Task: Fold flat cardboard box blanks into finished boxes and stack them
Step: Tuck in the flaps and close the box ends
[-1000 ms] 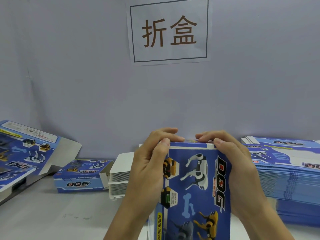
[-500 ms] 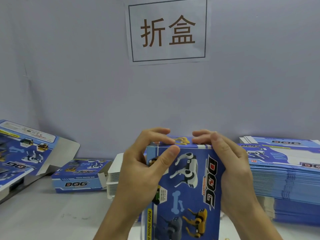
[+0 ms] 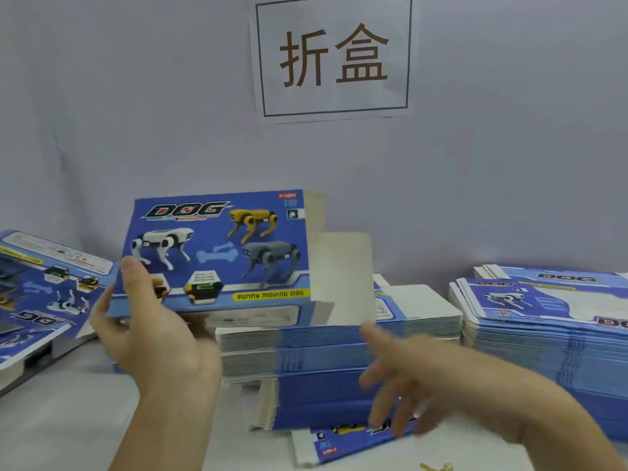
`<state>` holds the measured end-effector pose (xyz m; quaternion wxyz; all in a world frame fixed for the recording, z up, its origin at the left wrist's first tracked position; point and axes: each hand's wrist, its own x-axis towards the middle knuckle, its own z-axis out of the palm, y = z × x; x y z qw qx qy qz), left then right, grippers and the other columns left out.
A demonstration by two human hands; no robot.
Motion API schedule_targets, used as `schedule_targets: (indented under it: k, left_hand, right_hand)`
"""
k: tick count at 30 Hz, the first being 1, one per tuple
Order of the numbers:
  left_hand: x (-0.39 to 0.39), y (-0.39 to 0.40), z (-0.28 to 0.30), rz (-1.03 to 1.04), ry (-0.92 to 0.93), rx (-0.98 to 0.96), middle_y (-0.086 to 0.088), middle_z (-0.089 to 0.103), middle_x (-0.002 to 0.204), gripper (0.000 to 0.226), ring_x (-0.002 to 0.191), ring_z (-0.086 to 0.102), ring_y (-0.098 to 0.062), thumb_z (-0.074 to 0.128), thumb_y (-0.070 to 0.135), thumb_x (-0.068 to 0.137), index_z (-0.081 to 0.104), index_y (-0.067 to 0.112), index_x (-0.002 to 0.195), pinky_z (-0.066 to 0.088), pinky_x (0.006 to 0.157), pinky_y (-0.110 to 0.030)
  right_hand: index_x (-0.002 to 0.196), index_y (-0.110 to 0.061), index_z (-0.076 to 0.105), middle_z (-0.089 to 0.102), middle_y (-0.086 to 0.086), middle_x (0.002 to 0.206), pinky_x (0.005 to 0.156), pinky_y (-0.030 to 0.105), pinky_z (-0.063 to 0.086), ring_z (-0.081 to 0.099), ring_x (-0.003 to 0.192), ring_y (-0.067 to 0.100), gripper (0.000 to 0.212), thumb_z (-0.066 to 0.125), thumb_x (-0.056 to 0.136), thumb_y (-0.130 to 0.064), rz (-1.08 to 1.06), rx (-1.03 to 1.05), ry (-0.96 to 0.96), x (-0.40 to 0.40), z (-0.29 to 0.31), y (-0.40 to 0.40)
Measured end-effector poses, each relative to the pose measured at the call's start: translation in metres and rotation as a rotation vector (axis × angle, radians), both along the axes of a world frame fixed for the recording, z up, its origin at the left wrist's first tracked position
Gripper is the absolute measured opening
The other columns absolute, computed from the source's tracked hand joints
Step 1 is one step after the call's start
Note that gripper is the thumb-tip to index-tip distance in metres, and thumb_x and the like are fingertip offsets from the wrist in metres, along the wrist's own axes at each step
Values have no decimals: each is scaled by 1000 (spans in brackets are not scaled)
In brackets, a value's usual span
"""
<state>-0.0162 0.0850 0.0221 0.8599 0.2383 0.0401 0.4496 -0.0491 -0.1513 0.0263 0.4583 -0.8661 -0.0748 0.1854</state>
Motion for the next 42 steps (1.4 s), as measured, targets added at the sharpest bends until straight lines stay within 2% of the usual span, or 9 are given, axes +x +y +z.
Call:
schedule_targets:
  k: [10,14,18,22,26,31,33,35,42]
  left_hand:
    - [1,-61,-19,-546,75,589,1,74,106,63,105,70,-24,81,39,71,54,30,128,55,91,-56]
    - [2,-44,-14,-571,126,459,-8,73,117,91,106,71,-32,80,61,68,47,25,145,52,96,-59]
    - [4,-38,-17,-577,126,331,-11,74,114,48,94,74,-30,65,46,88,64,20,128,61,72,-45]
    - [0,-60,-31,-789,126,265,-16,69,124,50,110,68,-37,56,42,91,61,15,133,57,89,-56]
    - [-4,-59,-31,-797,149,558,-15,72,117,45,102,71,-30,55,35,81,70,15,118,54,92,-53]
    - [-7,-48,14,-492,64,923,-1,66,103,116,84,72,-7,81,73,48,41,11,138,57,80,-25]
    - [-12,-39,13,-550,-119,963,10,63,93,58,60,68,3,61,40,92,39,15,139,52,53,-13]
    - [-11,-40,12,-539,-43,930,2,71,104,44,78,74,-8,35,6,101,42,25,140,60,67,-24]
    - [-12,-45,-7,-429,-41,1035,6,67,126,38,109,70,-25,57,53,91,47,60,127,61,83,-44]
  right_hand:
    - [136,-27,44,68,-3,107,84,50,60,72,105,29,97,80,51,-57,-455,1221,-455,33,-20,20]
    - [145,-36,42,70,6,118,75,38,59,69,110,31,96,79,58,-51,-343,1004,-564,32,-23,7]
    - [136,-42,47,72,-19,103,62,19,58,74,86,5,71,69,69,-50,-177,873,-667,30,-28,16]
    - [141,-45,43,73,-19,106,62,18,58,74,84,7,73,64,72,-53,-210,898,-721,28,-22,6]
    - [147,-48,37,67,-6,124,83,50,61,72,102,18,87,73,68,-60,-325,808,-743,30,-17,-17]
    - [143,-59,37,64,-15,129,87,33,59,65,116,10,87,75,66,-67,-127,598,-646,28,-20,-23]
    - [141,-58,40,65,-10,131,87,39,60,66,117,14,83,74,65,-64,-44,626,-591,27,-23,-17]
    - [144,-60,32,67,-9,127,77,31,61,71,106,14,88,75,68,-56,-16,609,-591,27,-24,-13]
    - [141,-74,8,54,-23,140,98,34,53,59,123,5,97,71,72,-49,50,491,-653,27,-28,3]
